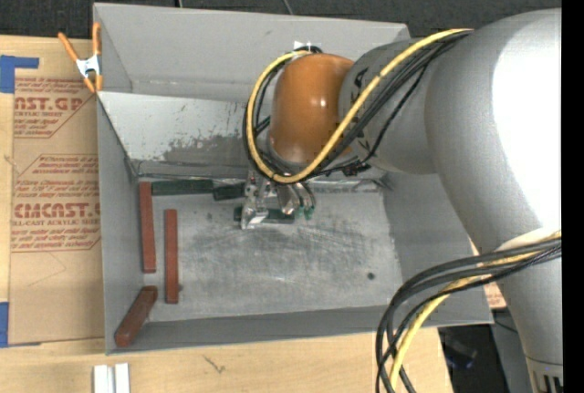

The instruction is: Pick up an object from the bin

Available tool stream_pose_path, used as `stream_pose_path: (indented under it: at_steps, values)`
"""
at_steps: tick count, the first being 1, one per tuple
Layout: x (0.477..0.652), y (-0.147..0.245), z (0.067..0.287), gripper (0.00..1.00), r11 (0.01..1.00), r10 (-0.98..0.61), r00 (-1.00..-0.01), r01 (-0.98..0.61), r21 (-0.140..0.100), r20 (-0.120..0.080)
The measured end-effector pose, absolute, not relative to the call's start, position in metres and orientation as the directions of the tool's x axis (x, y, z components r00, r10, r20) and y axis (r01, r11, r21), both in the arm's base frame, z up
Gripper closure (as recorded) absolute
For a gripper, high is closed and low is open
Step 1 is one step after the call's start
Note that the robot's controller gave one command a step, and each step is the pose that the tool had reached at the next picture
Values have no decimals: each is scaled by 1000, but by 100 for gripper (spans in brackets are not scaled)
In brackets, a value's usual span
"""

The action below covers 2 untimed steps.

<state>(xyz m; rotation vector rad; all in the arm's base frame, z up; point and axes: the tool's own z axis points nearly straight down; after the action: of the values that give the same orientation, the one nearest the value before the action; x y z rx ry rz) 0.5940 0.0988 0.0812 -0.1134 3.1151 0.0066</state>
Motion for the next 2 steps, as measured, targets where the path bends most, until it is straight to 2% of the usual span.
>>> stream_pose_path:
  at_steps: [1,2]
  values:
    - [594,99,81,100,997,-73,-997,-73,3,-25]
    - [588,78,208,100,981,-195,-981,-195,0,-3]
